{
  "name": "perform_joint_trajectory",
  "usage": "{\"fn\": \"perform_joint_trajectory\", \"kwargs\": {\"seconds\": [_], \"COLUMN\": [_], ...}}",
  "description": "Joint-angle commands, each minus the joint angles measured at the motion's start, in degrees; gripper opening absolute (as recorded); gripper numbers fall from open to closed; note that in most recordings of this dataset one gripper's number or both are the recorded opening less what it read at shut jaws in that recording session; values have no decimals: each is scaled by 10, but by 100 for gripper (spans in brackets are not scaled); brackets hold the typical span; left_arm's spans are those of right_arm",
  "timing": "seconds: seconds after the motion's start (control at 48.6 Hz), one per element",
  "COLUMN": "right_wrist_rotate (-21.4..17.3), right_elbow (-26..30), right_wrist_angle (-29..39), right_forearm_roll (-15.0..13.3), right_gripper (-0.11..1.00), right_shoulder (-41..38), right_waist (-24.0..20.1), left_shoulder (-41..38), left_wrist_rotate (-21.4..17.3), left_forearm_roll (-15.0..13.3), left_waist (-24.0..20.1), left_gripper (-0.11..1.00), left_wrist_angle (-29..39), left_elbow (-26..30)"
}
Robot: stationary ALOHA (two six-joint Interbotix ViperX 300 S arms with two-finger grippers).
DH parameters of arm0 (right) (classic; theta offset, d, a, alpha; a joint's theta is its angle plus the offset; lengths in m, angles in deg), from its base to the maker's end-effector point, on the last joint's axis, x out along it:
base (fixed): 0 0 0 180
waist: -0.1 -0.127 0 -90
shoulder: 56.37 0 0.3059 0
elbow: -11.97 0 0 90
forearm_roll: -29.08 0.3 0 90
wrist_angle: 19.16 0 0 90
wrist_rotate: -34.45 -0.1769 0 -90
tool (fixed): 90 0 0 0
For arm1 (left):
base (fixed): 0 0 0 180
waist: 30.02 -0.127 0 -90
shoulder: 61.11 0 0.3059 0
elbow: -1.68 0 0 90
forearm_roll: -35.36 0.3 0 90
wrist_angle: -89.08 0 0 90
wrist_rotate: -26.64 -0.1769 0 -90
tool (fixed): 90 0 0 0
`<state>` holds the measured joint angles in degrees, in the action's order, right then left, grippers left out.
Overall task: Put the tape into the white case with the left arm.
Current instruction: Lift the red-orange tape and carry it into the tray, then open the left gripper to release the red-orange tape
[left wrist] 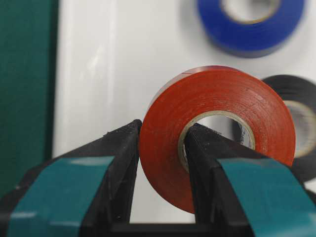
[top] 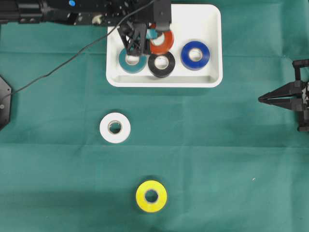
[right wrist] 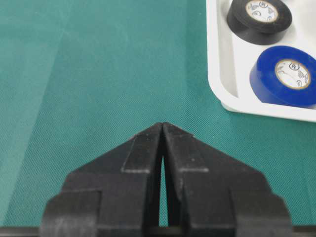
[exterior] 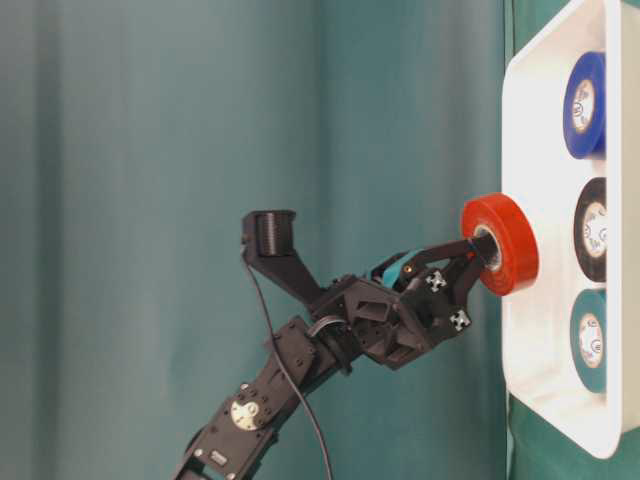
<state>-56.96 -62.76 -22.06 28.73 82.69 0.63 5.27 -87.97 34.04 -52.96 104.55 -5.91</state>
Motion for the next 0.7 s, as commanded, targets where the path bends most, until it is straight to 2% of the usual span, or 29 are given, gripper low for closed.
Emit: {"fn": "perform_joint_trajectory", "kwargs": {"seconds": [0.0, 0.144, 0.329, 0.391, 0.679], "right_wrist_rotate": [-1, -1, -1, -1, -1], "right_elbow": [6, 6, 6, 6, 6], "right_wrist_angle": [-6, -6, -6, -6, -6], "right_forearm_roll": [-1, 0, -1, 0, 0], "right_gripper": [-9, -9, -9, -9, -9], "right_shoulder": [-3, -3, -3, -3, -3], "right_waist": [0, 0, 0, 1, 0], "left_shoulder": [3, -1, 3, 4, 22], "left_wrist_rotate": [-1, -3, 1, 1, 4], "left_forearm_roll": [1, 1, 1, 1, 0], "left_waist": [-9, -9, -7, -7, -6], "left_gripper": [25, 28, 80, 94, 96], "left_wrist_angle": [-6, -5, -4, -4, -3], "left_elbow": [18, 18, 13, 11, -7]}}
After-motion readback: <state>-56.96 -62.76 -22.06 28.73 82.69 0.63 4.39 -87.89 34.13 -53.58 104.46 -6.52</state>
